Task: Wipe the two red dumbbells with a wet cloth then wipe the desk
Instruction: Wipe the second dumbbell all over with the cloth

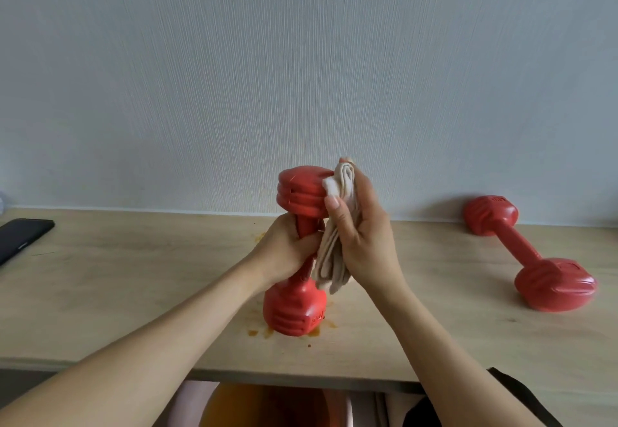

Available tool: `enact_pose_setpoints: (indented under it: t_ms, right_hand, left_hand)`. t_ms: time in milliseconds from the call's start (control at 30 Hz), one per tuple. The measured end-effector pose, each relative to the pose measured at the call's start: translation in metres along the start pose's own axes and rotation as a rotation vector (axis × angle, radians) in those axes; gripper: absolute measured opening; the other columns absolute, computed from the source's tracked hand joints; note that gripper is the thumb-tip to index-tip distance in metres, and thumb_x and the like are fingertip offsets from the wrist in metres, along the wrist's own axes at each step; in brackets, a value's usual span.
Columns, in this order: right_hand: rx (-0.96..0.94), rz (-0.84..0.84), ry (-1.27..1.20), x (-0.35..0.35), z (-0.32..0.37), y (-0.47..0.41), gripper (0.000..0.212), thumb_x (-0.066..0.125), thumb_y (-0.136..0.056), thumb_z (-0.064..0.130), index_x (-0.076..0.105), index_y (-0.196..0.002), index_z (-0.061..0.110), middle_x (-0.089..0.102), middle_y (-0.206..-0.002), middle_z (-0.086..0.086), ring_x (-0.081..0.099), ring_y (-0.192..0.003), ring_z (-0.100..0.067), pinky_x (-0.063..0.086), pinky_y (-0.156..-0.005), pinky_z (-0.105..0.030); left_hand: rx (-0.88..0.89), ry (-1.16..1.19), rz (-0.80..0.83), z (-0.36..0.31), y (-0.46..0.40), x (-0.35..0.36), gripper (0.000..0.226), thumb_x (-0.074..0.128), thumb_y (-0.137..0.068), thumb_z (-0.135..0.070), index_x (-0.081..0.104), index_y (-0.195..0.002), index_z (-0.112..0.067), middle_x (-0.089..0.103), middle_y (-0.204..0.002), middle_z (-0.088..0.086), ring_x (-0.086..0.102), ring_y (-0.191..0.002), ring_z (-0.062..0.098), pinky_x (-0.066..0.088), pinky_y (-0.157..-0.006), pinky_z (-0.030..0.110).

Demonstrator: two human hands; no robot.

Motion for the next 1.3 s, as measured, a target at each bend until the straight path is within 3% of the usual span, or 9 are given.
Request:
enact_pose_setpoints:
  t_ms: [200,400,567,700,800,900,1067,1200,1300]
  right_hand:
    - [0.066,0.025,-0.146,-0.016,-0.004,-0.013,0.021,0.047,-0.095,0.029,0.060,-0.109,0.019,0.062,-0.089,0.007,0.057,-0.085,-0.001,0.045,-0.079,-0.017]
    - [0.265,0.082,-0.396,-0.018,-0.019,-0.008,0.038,0.048,-0.088,0.047,0.062,-0.111,0.021,0.061,-0.101,-0.011,0.058,-0.096,-0.024,0.045,-0.094,-0.052]
    - [0.247,0.105,-0.309,-0.011,-0.020,-0.005,0.032,0.045,-0.094,0.040,0.058,-0.112,0.017,0.061,-0.092,-0.005,0.060,-0.087,-0.020,0.049,-0.084,-0.039]
    - [0.129,0.092,-0.003,-0.008,-0.009,-0.002,0.045,0.048,-0.085,0.046,0.043,-0.118,0.015,0.059,-0.086,0.013,0.058,-0.078,0.002,0.047,-0.071,-0.020]
    - [0.083,0.079,0.203,0.007,0.000,0.004,0.057,0.045,-0.086,0.058,0.035,-0.125,0.017,0.062,-0.088,0.006,0.062,-0.081,-0.014,0.048,-0.067,-0.033]
    - [0.061,0.067,0.330,0.016,-0.002,0.002,0.073,0.031,-0.084,0.065,0.024,-0.136,0.015,0.060,-0.116,-0.009,0.060,-0.099,-0.026,0.046,-0.073,-0.035]
    - [0.088,0.086,0.247,0.004,-0.002,-0.013,0.049,0.030,-0.092,0.055,0.043,-0.120,0.018,0.058,-0.083,0.009,0.057,-0.080,-0.012,0.042,-0.069,-0.033]
    - [0.109,0.147,0.007,0.001,-0.012,-0.019,0.038,0.032,-0.100,0.031,0.052,-0.105,0.000,0.056,-0.091,-0.017,0.051,-0.087,-0.011,0.043,-0.081,-0.031]
    - [0.163,0.163,0.022,0.002,-0.015,-0.017,0.040,0.029,-0.102,0.024,0.053,-0.093,-0.008,0.045,-0.092,-0.012,0.043,-0.091,-0.014,0.038,-0.083,-0.018]
  left_hand:
    - [-0.017,-0.014,0.085,0.001,-0.004,0.001,0.019,0.058,-0.087,-0.001,0.054,-0.070,-0.006,0.054,-0.058,-0.002,0.056,-0.054,0.009,0.047,-0.057,0.021]
    - [-0.057,0.048,0.170,-0.001,-0.002,0.002,0.016,0.059,-0.088,-0.002,0.055,-0.075,-0.009,0.052,-0.061,-0.003,0.055,-0.058,0.007,0.049,-0.061,0.021]
    - [-0.109,-0.013,0.118,0.000,-0.002,-0.007,0.013,0.065,-0.085,-0.015,0.058,-0.093,-0.006,0.056,-0.081,0.008,0.058,-0.076,0.019,0.049,-0.073,0.035]
    - [-0.084,-0.188,-0.093,0.000,-0.003,-0.015,0.019,0.070,-0.080,-0.010,0.053,-0.071,-0.009,0.048,-0.063,0.001,0.049,-0.060,0.013,0.040,-0.063,0.030]
    - [-0.052,-0.201,-0.204,0.006,-0.002,-0.014,0.014,0.065,-0.082,-0.009,0.054,-0.074,-0.004,0.051,-0.061,0.009,0.047,-0.056,0.013,0.036,-0.056,0.032]
    - [0.008,-0.214,-0.223,0.006,-0.001,-0.010,0.009,0.062,-0.081,-0.012,0.056,-0.079,-0.005,0.059,-0.066,0.019,0.055,-0.060,0.018,0.039,-0.053,0.036]
    - [0.034,-0.191,-0.127,0.004,0.000,-0.014,0.028,0.059,-0.076,0.007,0.043,-0.062,-0.011,0.040,-0.054,-0.004,0.041,-0.050,0.008,0.034,-0.051,0.022]
    - [0.010,-0.118,-0.067,0.009,0.000,-0.016,0.022,0.061,-0.078,0.005,0.047,-0.066,-0.007,0.040,-0.056,-0.003,0.043,-0.056,0.013,0.036,-0.058,0.029]
    - [-0.026,-0.058,0.001,0.007,0.000,-0.017,0.021,0.062,-0.078,0.005,0.048,-0.068,-0.006,0.039,-0.059,0.001,0.043,-0.059,0.015,0.036,-0.061,0.030]
Point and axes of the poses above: each hand's wrist, its own y-axis away from the middle knuckle, its own x-axis out of the palm, z = x × y, the point moved 4 cm from there along -y, towards the middle knuckle
